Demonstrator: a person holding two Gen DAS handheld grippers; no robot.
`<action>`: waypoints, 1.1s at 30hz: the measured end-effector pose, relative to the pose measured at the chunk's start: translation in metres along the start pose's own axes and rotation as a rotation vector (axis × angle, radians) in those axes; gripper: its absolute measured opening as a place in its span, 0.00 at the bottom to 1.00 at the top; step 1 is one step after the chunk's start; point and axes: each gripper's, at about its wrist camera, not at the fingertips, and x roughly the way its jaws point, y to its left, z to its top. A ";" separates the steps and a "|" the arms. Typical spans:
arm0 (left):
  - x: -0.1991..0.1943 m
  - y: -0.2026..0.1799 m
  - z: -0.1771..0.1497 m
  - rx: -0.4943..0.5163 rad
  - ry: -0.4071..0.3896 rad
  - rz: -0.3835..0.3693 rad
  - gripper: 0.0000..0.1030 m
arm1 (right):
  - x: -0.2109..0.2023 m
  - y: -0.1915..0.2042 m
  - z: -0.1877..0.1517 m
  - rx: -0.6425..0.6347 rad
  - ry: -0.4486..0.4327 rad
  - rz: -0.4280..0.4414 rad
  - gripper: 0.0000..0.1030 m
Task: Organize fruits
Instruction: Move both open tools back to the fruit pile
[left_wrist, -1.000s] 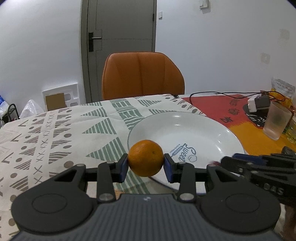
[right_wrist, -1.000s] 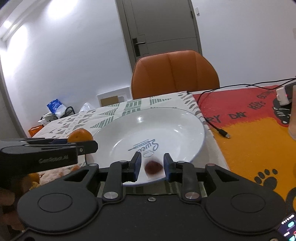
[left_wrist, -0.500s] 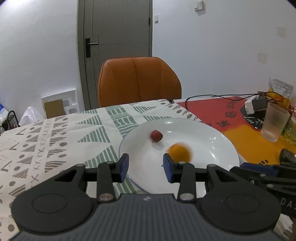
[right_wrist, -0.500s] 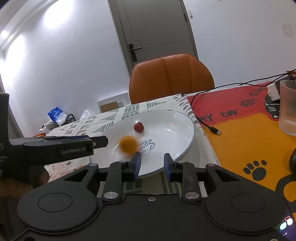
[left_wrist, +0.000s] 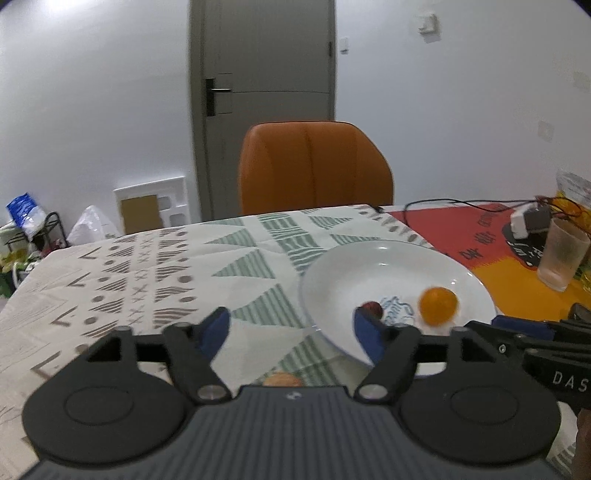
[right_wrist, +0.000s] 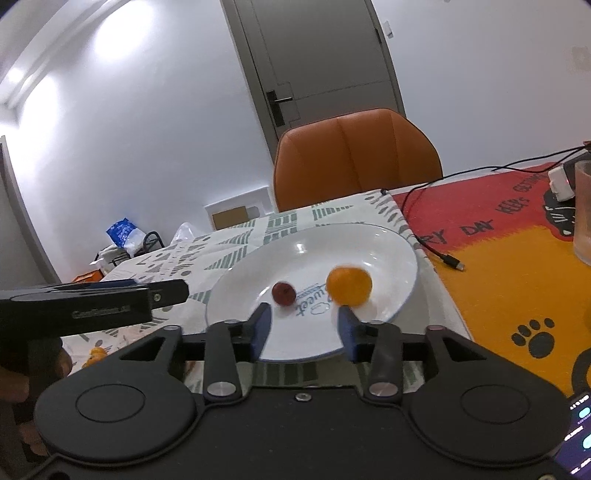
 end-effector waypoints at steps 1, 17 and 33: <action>-0.003 0.004 0.000 -0.012 0.001 0.007 0.76 | 0.000 0.002 0.000 -0.004 -0.002 0.000 0.50; -0.053 0.056 -0.009 -0.107 -0.032 0.095 0.90 | -0.009 0.038 -0.002 -0.042 -0.029 0.078 0.97; -0.078 0.090 -0.029 -0.141 -0.011 0.128 0.91 | -0.005 0.065 -0.008 -0.041 -0.014 0.114 1.00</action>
